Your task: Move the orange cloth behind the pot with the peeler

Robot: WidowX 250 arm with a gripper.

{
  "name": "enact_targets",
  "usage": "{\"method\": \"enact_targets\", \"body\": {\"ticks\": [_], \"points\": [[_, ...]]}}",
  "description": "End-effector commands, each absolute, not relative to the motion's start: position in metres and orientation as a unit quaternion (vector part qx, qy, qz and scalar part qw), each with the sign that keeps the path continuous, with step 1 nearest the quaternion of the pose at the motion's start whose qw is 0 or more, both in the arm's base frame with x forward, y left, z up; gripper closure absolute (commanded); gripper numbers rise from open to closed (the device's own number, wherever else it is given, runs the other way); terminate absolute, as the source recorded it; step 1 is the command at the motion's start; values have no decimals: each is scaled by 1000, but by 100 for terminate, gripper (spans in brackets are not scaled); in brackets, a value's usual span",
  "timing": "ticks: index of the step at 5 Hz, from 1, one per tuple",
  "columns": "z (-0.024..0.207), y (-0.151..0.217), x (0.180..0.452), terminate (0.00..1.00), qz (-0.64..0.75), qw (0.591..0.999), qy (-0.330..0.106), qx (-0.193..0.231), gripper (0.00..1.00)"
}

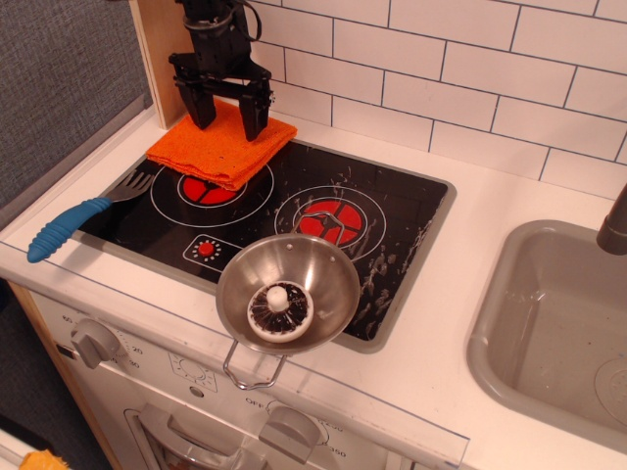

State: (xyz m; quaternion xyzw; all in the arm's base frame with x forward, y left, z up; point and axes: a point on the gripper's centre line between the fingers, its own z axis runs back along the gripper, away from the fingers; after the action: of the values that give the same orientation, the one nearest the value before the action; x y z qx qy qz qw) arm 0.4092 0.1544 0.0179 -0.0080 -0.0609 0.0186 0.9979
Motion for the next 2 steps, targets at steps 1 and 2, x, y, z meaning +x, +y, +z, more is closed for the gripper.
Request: {"method": "enact_targets", "body": {"ticks": [1, 2], "points": [[19, 133, 409, 0, -18, 999, -32, -9, 0], [23, 92, 405, 0, 3, 1000, -26, -17, 0]]}}
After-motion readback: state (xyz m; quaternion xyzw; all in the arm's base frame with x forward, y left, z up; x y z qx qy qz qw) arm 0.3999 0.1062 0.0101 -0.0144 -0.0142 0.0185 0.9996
